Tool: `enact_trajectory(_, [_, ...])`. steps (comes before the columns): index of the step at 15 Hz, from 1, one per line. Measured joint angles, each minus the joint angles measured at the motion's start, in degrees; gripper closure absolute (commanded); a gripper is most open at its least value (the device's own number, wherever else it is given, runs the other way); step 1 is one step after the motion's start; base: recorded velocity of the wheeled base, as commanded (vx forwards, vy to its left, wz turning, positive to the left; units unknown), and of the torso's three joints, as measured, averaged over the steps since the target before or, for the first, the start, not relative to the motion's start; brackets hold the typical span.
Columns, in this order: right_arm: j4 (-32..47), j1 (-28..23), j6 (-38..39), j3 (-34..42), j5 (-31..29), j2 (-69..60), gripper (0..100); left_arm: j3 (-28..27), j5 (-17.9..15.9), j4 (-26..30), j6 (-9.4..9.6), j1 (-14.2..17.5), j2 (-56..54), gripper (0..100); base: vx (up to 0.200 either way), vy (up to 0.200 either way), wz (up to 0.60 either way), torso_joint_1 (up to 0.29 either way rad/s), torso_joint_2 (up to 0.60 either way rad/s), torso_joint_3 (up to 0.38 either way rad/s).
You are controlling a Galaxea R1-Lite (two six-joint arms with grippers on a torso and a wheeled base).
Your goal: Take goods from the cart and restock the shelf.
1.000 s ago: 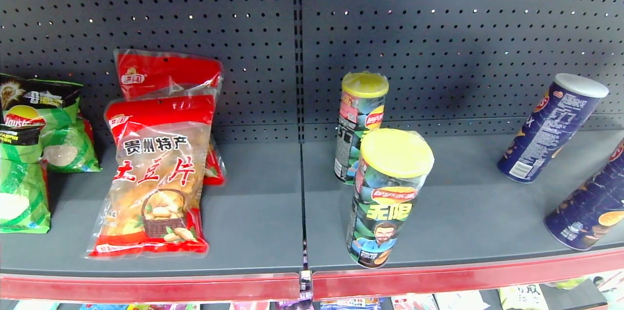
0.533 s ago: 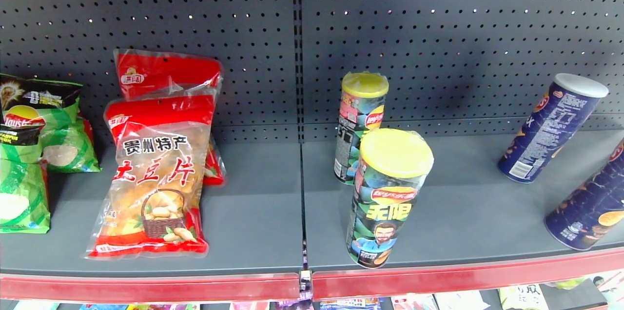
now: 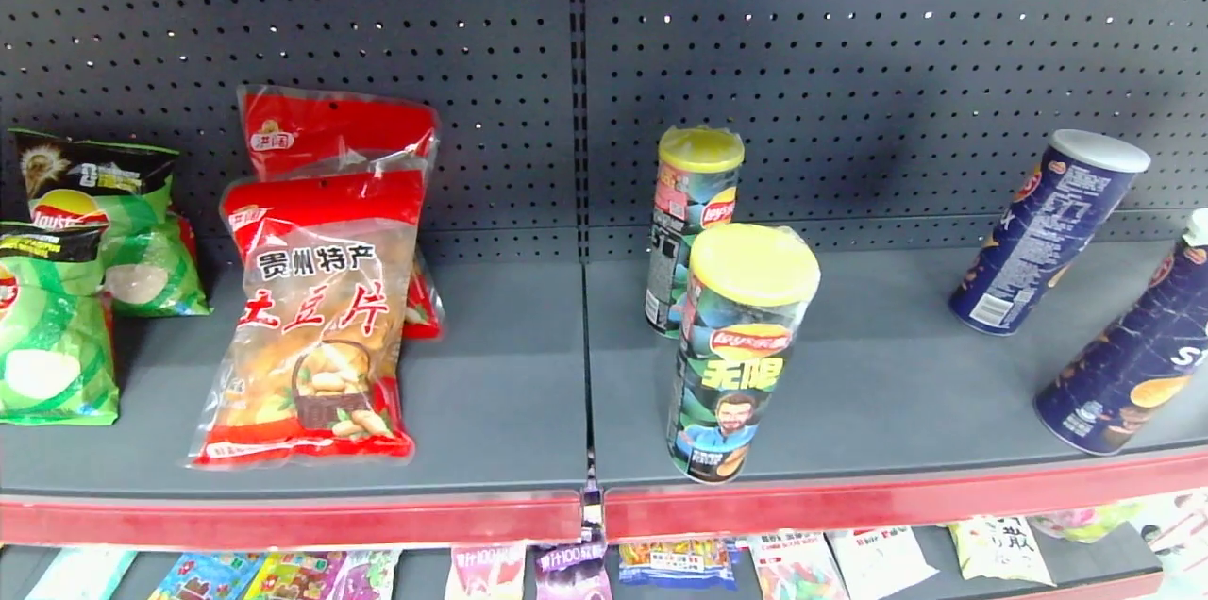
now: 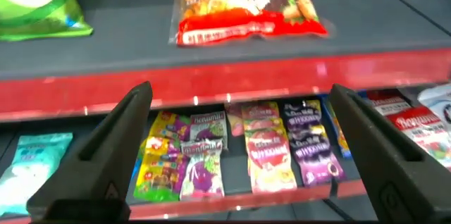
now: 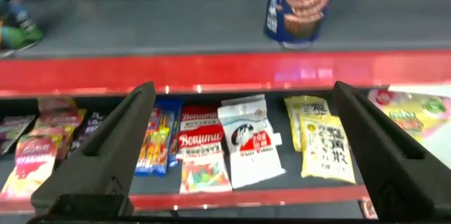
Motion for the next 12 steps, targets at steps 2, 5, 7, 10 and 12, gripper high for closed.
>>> enact_trajectory(2, [0.0,0.0,0.0,0.0,0.0,0.0,0,0.0,0.0,0.0,-0.02,0.0,0.0,0,0.0,0.0,0.0,0.0,0.0,0.0])
enact_trajectory(5, [0.0,0.0,-0.1,0.0,0.0,0.0,0,0.0,0.0,0.0,-0.02,0.0,0.0,0,0.0,-0.067,0.0,0.006,0.0,0.001])
enact_trajectory(7, [0.0,0.0,-0.1,0.0,0.0,0.0,0,0.0,0.0,0.0,-0.02,0.0,0.0,0,0.0,-0.2,0.0,0.0,0.0,0.005])
enact_trajectory(10, [0.0,0.1,-0.1,0.0,0.0,0.0,0,0.0,0.0,0.0,0.0,0.1,0.1,0,0.0,-0.2,0.0,0.012,0.0,0.006])
enact_trajectory(12, [0.0,0.0,-0.1,0.0,0.0,0.0,0,0.0,0.0,0.0,-0.02,0.0,0.1,0,0.0,-0.2,0.0,0.007,0.0,0.005])
